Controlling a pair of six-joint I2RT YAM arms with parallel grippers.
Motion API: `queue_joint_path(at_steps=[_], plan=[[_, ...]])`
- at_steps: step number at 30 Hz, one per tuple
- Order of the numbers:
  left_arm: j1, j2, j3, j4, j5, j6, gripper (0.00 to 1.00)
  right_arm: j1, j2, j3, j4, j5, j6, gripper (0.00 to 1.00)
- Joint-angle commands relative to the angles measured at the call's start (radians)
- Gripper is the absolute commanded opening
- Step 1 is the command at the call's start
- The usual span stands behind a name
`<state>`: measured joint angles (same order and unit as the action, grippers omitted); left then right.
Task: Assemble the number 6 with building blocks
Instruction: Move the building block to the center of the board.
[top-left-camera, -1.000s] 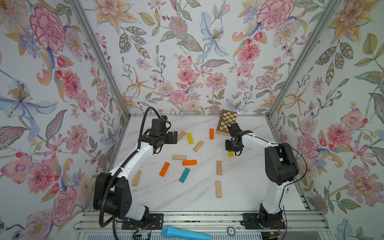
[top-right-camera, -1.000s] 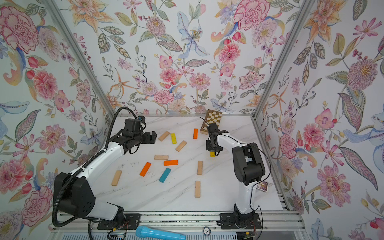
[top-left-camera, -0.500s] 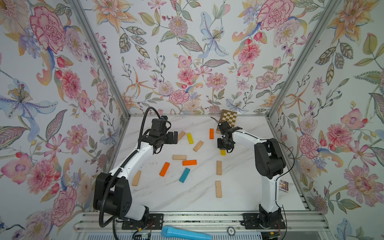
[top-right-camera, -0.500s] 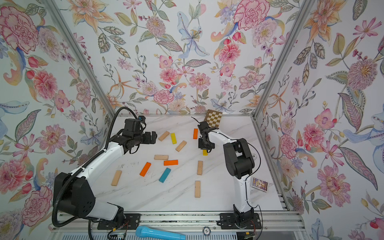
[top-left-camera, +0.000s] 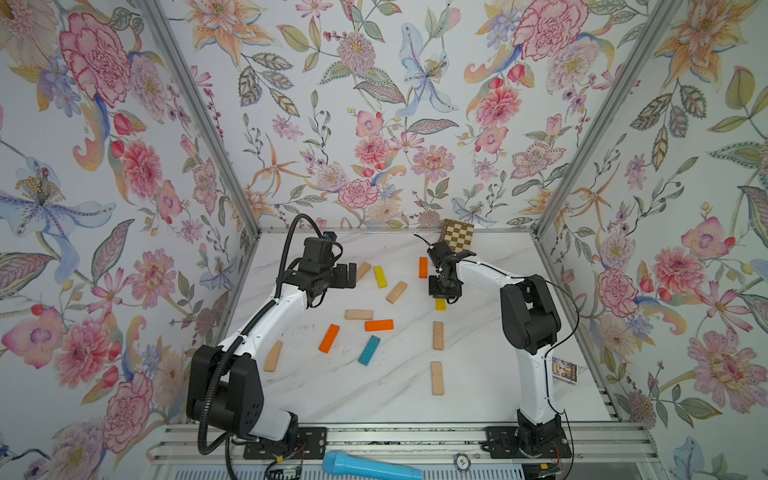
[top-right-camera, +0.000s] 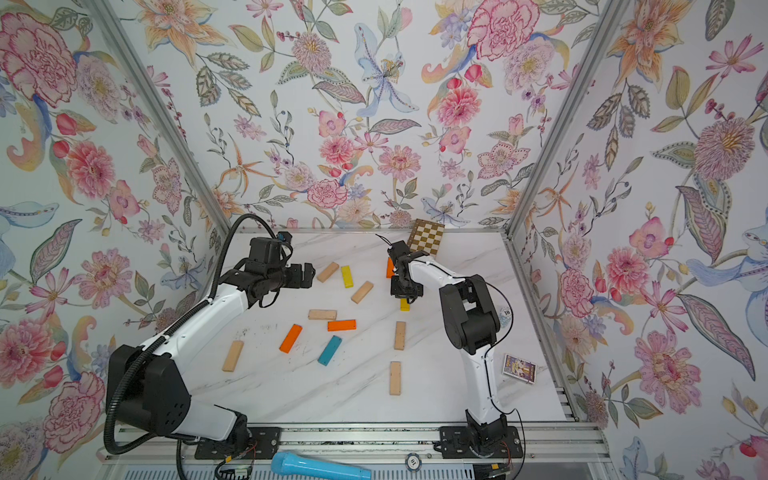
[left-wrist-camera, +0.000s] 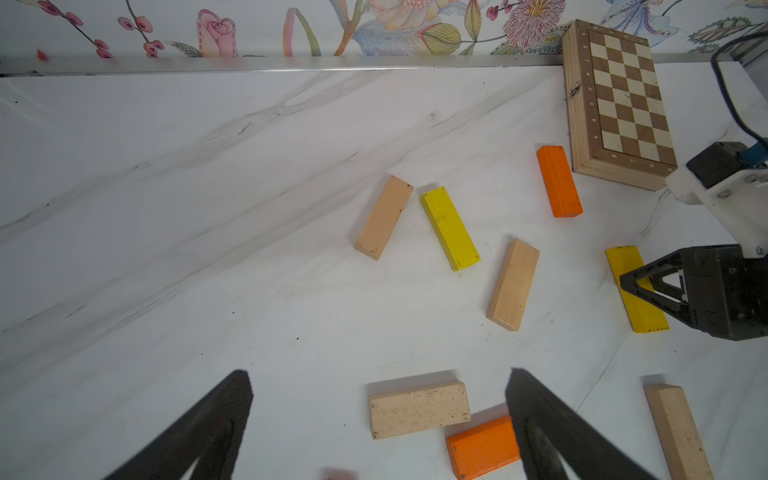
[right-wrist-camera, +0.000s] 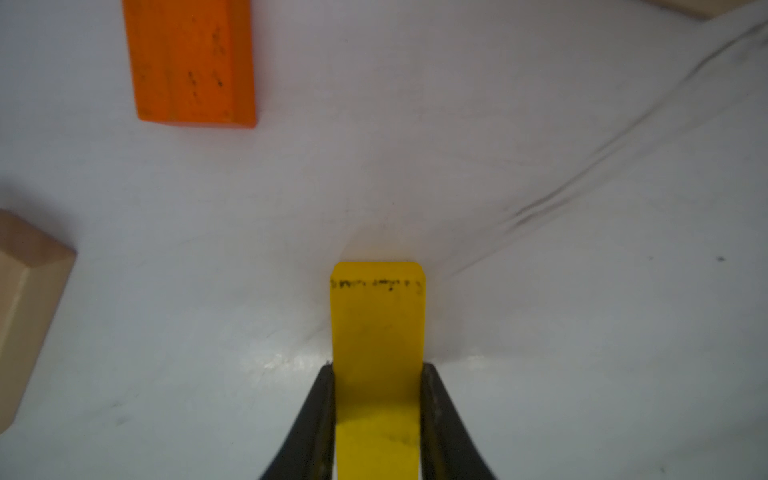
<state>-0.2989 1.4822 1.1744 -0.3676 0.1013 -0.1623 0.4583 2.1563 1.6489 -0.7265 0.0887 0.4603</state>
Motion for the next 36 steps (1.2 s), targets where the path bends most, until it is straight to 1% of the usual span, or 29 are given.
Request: queue_joint_path(at_steps=[1,9,11,15,17,20,24,27,32,33,36], plan=[[-0.008,-0.017,0.021,-0.022,0.010,0.009,0.99,0.017,0.018,0.029,-0.051,0.012,0.034,0.27],[-0.007,-0.019,0.021,-0.022,0.009,0.010,0.99,0.044,0.019,0.042,-0.058,0.008,0.066,0.28],[-0.008,-0.020,0.018,-0.022,0.012,0.009,0.99,0.051,0.019,0.042,-0.059,0.010,0.070,0.30],[-0.008,-0.025,0.020,-0.024,0.006,0.010,0.99,0.061,0.014,0.040,-0.063,0.016,0.075,0.42],[-0.008,-0.029,0.021,-0.025,-0.001,0.014,0.99,0.063,-0.002,0.043,-0.062,0.025,0.078,0.51],[-0.007,-0.040,0.019,-0.022,-0.021,0.009,0.99,0.061,-0.042,0.062,-0.061,0.030,0.077,0.56],[-0.008,-0.058,0.017,-0.024,-0.043,0.007,0.99,0.057,-0.118,0.063,-0.061,0.041,0.089,0.57],[-0.008,-0.074,0.010,-0.018,-0.057,0.001,0.99,0.062,-0.187,0.016,-0.061,0.053,0.108,0.56],[-0.008,-0.067,0.010,-0.014,-0.048,-0.009,0.99,0.082,-0.311,-0.143,-0.052,0.065,0.146,0.55],[-0.007,-0.064,0.011,-0.016,-0.042,-0.012,0.99,0.119,-0.333,-0.179,-0.053,0.065,0.157,0.55],[-0.007,-0.068,0.011,-0.013,-0.035,-0.015,0.99,0.162,-0.377,-0.276,-0.051,0.044,0.191,0.54]])
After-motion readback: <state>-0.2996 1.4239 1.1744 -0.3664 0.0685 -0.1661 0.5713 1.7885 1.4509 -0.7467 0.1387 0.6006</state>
